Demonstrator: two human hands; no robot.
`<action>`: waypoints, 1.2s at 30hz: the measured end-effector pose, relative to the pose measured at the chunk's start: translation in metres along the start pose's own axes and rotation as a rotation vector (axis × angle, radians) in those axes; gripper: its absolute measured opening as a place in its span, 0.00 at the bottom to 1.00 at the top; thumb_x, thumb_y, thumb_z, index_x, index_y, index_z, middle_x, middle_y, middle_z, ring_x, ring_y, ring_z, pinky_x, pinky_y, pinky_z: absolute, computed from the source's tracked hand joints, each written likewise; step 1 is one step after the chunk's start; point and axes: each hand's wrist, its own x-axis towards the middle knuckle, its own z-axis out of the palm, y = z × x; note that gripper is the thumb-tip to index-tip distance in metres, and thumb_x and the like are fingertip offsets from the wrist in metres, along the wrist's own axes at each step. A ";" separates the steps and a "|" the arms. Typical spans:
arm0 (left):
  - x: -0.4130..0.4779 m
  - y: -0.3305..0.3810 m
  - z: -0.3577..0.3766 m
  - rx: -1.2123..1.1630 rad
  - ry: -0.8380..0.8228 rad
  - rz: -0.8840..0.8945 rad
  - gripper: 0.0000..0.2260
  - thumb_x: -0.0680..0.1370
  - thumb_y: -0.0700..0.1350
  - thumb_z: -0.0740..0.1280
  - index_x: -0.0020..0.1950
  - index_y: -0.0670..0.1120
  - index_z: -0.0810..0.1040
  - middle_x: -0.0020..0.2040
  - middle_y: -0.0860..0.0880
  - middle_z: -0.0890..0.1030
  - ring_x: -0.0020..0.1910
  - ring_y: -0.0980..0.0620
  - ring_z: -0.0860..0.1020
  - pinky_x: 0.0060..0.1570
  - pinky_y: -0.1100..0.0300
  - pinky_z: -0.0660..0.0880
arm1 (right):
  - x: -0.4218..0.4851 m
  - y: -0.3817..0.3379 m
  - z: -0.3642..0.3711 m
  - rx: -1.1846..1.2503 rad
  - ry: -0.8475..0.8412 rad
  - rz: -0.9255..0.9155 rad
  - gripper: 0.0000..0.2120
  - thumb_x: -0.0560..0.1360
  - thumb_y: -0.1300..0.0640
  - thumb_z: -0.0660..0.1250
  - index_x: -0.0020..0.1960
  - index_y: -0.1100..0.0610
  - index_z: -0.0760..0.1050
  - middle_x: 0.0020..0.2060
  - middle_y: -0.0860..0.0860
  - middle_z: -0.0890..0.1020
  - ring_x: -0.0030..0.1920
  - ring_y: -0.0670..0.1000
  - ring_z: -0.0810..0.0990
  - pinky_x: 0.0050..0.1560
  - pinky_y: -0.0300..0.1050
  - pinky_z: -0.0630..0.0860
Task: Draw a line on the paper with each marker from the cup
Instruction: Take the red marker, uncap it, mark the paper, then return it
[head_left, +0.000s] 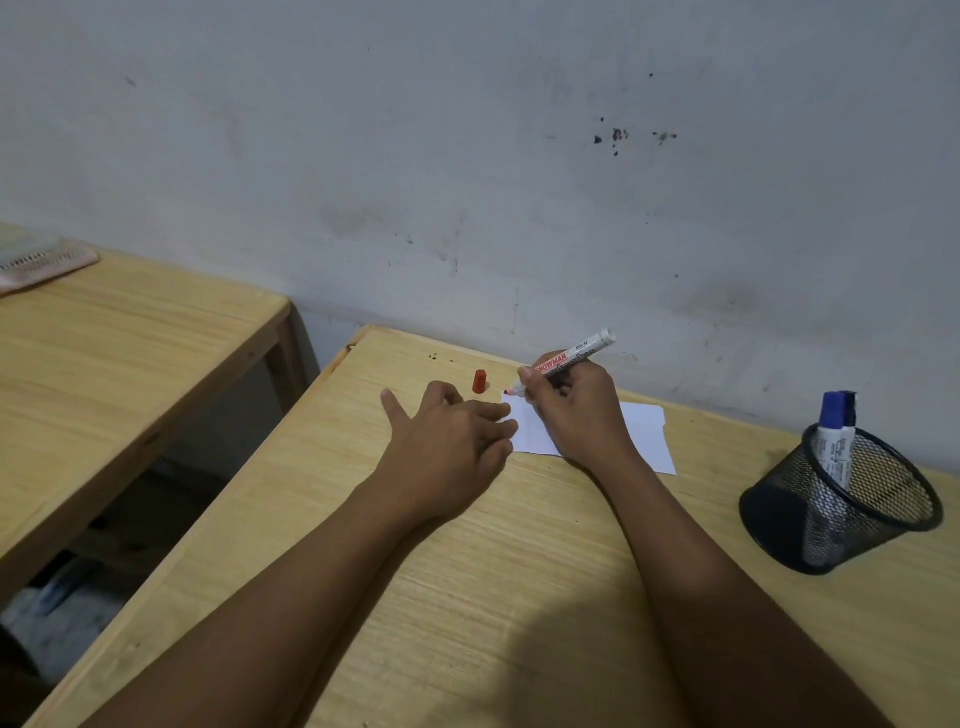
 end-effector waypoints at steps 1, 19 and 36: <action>0.000 0.000 0.000 -0.006 -0.002 -0.001 0.15 0.81 0.57 0.56 0.60 0.59 0.79 0.68 0.63 0.75 0.69 0.51 0.63 0.64 0.22 0.53 | 0.000 0.000 0.000 -0.004 -0.001 0.002 0.13 0.79 0.49 0.68 0.54 0.59 0.82 0.45 0.50 0.86 0.45 0.47 0.83 0.47 0.39 0.79; 0.000 -0.001 0.002 0.002 0.015 0.003 0.16 0.81 0.58 0.56 0.64 0.62 0.77 0.70 0.64 0.73 0.70 0.52 0.64 0.65 0.23 0.53 | -0.001 -0.002 -0.004 0.088 0.016 0.037 0.12 0.79 0.50 0.69 0.52 0.59 0.81 0.43 0.51 0.86 0.43 0.47 0.85 0.45 0.40 0.81; 0.042 -0.021 -0.005 -0.319 0.180 -0.300 0.18 0.79 0.54 0.63 0.69 0.62 0.73 0.60 0.58 0.80 0.58 0.53 0.75 0.55 0.47 0.59 | -0.010 -0.008 -0.010 0.343 0.055 -0.080 0.10 0.80 0.57 0.68 0.41 0.60 0.78 0.30 0.44 0.81 0.34 0.41 0.82 0.38 0.37 0.76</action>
